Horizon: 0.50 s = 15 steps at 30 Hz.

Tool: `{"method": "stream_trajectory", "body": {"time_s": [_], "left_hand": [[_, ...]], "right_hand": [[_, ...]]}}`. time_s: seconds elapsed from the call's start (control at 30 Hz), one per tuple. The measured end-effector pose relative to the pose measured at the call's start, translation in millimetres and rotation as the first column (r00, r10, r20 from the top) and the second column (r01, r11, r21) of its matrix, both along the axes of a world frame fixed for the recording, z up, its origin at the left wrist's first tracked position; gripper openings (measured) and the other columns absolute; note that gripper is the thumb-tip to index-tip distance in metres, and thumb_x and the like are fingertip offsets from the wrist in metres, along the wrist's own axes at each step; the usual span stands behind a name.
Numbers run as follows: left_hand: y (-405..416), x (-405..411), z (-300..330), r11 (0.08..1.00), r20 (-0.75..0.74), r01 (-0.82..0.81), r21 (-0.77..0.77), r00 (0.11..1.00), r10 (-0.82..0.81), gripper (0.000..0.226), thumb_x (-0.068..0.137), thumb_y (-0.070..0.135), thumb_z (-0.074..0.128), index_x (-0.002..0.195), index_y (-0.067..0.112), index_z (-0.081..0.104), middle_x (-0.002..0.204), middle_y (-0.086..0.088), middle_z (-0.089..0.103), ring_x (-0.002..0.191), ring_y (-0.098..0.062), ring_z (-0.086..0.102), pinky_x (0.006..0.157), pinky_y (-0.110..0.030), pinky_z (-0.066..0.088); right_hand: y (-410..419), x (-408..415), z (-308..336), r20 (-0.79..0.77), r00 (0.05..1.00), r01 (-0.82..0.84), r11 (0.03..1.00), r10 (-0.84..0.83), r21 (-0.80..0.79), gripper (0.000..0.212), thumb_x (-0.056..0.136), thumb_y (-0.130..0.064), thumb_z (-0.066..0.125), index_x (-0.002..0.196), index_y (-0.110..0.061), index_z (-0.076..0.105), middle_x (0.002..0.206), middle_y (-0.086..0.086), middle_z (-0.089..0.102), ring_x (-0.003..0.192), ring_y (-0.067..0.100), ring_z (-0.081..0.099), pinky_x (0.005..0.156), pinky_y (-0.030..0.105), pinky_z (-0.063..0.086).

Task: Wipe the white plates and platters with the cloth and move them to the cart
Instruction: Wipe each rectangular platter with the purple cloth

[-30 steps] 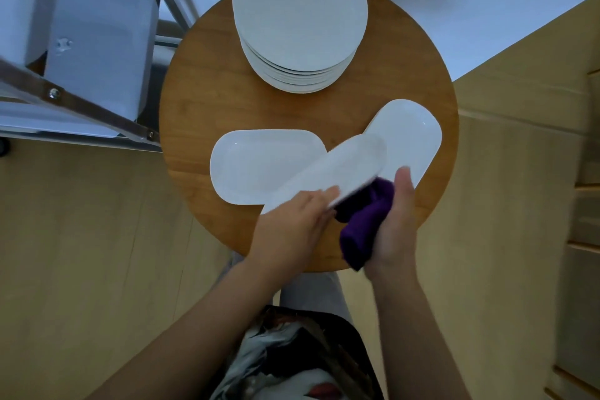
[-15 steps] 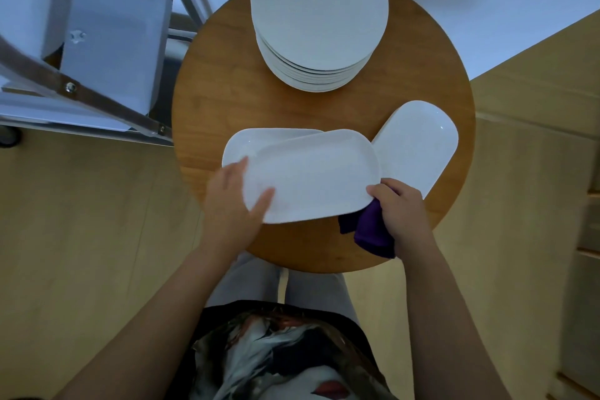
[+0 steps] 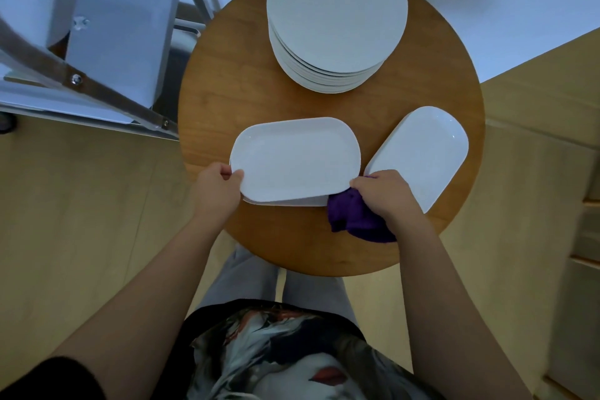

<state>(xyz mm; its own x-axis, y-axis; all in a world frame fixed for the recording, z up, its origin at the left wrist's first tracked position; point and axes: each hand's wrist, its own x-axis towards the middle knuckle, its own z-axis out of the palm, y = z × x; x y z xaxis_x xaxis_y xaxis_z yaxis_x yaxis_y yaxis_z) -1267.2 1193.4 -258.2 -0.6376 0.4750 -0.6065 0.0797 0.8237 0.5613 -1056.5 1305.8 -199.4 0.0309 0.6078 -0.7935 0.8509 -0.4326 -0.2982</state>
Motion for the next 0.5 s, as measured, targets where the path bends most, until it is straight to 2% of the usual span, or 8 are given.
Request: {"method": "stream_trajectory", "body": {"time_s": [0.1, 0.23, 0.3, 0.5], "left_hand": [[-4, -2, -2, 0.998, -0.05, 0.056, -0.005, 0.997, -0.056, 0.009, 0.092, 0.02, 0.057, 0.086, 0.013, 0.054, 0.084, -0.005, 0.061, 0.081, -0.023, 0.059, 0.075, -0.041, 0.054], [-8, -2, -3, 0.986, -0.137, 0.165, -0.038, 0.976, -0.169, 0.013, 0.094, 0.022, 0.054, 0.088, 0.01, 0.053, 0.082, -0.007, 0.059, 0.075, -0.021, 0.055, 0.064, -0.035, 0.048], [-4, -1, -2, 0.964, -0.209, 0.249, -0.088, 0.942, -0.263, 0.014, 0.095, 0.021, 0.052, 0.093, 0.008, 0.05, 0.083, -0.007, 0.055, 0.072, -0.019, 0.051, 0.055, -0.027, 0.038], [7, 3, 3, 0.944, -0.227, 0.272, -0.189, 0.923, -0.311, 0.028, 0.091, 0.012, 0.056, 0.113, 0.002, 0.043, 0.115, -0.015, 0.047, 0.085, -0.02, 0.043, 0.069, -0.031, 0.038]], "right_hand": [[3, 2, 5, 0.091, 0.992, -0.086, 0.995, 0.091, -0.06, 0.012, 0.086, -0.026, 0.055, 0.086, -0.015, 0.056, 0.082, 0.005, 0.061, 0.071, 0.017, 0.057, 0.056, 0.024, 0.044], [-3, 3, 8, 0.076, 0.996, -0.049, 0.999, 0.048, 0.007, 0.013, 0.087, -0.025, 0.054, 0.079, -0.016, 0.057, 0.078, 0.004, 0.061, 0.069, 0.016, 0.056, 0.053, 0.023, 0.042], [-5, 0, 9, 0.051, 0.999, -0.022, 0.998, 0.019, 0.059, 0.017, 0.09, -0.027, 0.053, 0.074, -0.021, 0.053, 0.076, 0.002, 0.058, 0.068, 0.016, 0.054, 0.053, 0.022, 0.041], [-13, -3, 4, -0.053, 0.996, 0.08, 0.973, -0.069, 0.219, 0.02, 0.092, -0.027, 0.051, 0.072, -0.025, 0.052, 0.073, -0.003, 0.057, 0.069, 0.014, 0.053, 0.055, 0.021, 0.042]]}}
